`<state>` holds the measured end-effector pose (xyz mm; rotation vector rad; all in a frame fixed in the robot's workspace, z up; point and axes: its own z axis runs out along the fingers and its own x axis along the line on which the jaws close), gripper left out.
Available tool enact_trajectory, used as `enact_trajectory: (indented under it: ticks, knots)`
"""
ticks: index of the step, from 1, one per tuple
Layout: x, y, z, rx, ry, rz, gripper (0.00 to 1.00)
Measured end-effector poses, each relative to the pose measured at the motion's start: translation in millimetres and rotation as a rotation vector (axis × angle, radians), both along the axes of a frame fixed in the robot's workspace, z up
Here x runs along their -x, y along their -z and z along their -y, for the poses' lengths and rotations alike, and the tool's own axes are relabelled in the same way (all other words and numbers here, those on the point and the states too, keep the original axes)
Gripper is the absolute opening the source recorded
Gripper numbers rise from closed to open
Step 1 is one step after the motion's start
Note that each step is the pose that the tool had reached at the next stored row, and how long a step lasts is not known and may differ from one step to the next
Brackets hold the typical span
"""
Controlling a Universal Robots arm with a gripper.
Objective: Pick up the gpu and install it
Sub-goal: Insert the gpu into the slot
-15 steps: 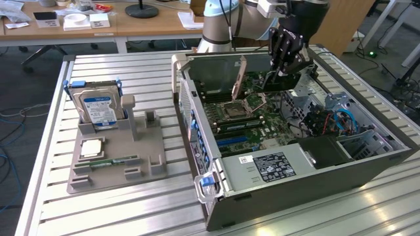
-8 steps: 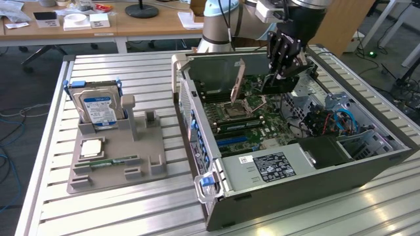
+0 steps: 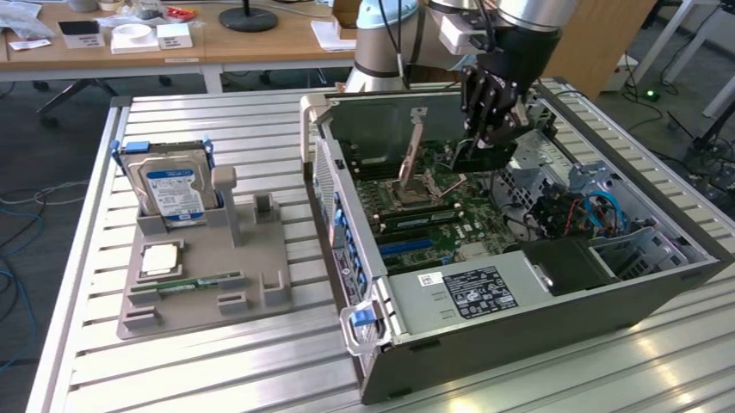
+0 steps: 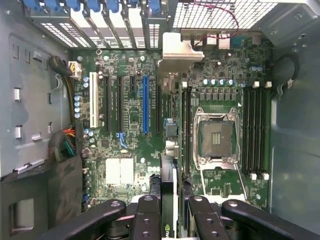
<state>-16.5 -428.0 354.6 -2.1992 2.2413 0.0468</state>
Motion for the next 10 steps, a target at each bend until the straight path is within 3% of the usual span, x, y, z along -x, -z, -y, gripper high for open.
enact_trajectory:
  ticks: [3,7,10]
  knots:
    - [1.9,4.4,0.8,0.0000,0.000,-0.0001,0.26]
    - [2.8,7.0,7.2,0.0000,0.000,0.0000,0.26]
    - [4.3,10.7,9.3,-0.0003,0.000,0.0000,0.26]
